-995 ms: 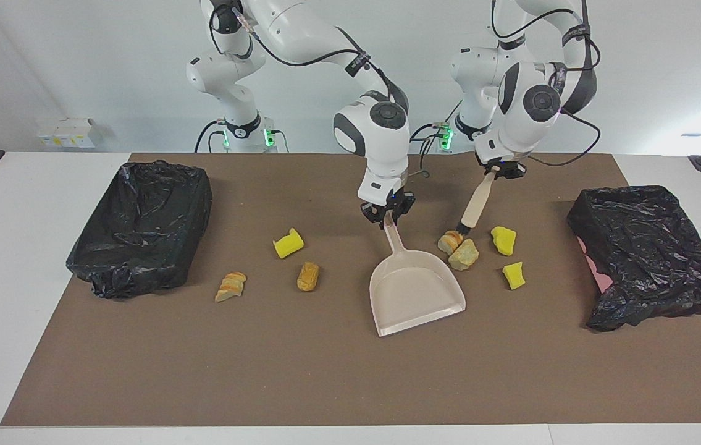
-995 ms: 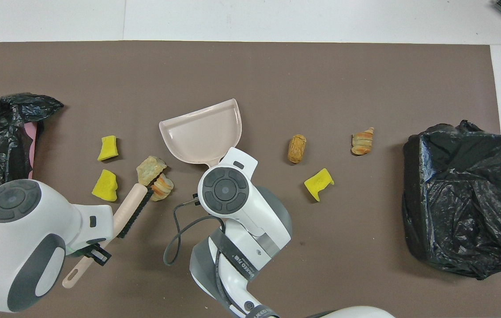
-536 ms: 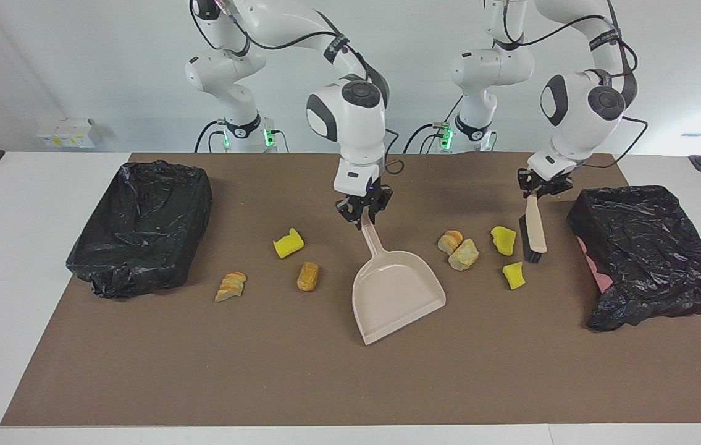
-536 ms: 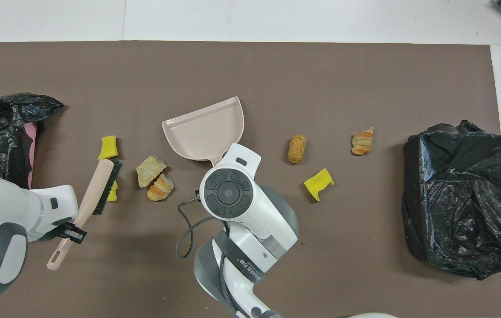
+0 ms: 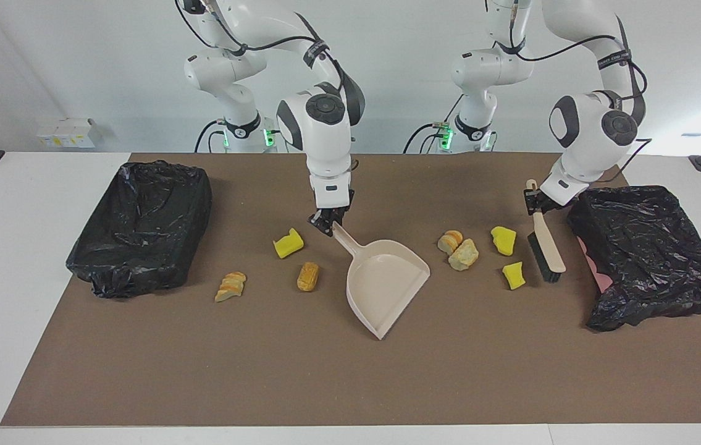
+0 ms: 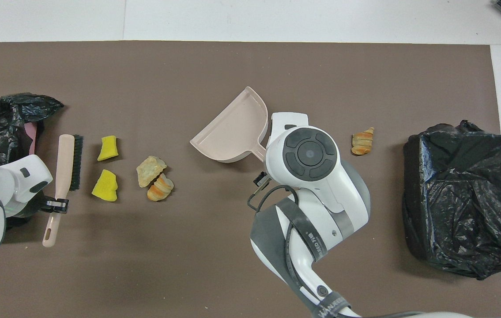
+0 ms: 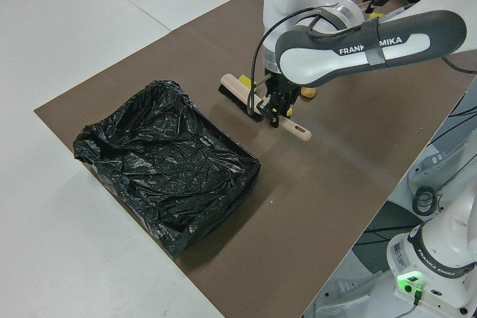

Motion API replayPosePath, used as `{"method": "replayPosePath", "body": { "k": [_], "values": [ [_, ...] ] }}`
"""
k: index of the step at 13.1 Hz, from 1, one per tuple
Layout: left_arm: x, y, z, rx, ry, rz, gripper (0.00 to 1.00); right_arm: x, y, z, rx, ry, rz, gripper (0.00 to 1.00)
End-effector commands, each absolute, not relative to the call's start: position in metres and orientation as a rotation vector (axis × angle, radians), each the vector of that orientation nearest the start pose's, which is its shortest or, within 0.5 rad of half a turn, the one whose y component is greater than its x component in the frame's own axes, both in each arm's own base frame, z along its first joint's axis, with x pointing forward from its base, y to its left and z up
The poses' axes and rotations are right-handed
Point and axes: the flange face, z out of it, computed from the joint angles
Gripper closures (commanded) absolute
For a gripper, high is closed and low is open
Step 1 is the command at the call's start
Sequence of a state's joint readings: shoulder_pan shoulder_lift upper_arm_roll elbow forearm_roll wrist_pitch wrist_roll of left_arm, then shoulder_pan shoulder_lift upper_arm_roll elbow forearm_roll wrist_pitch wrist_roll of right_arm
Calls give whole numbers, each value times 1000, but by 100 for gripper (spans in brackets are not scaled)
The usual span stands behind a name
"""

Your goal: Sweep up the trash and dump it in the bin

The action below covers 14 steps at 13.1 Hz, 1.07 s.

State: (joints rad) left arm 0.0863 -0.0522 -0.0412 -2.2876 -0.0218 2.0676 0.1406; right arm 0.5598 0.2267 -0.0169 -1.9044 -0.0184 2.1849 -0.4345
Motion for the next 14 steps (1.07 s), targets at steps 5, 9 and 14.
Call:
{"method": "replayPosePath", "body": {
  "k": [5,9,14],
  "values": [
    [486,-21,356,-3214,25,460,100,516,317,350,-2571,-1812,-96,71],
    [480,-63,355,-3178,-47,478,100,527,324,348,-2604,-1760,-116,63],
    [480,-63,354,-3178,-49,470,100,532,332,349,-2661,-1658,-171,89]
  ]
}}
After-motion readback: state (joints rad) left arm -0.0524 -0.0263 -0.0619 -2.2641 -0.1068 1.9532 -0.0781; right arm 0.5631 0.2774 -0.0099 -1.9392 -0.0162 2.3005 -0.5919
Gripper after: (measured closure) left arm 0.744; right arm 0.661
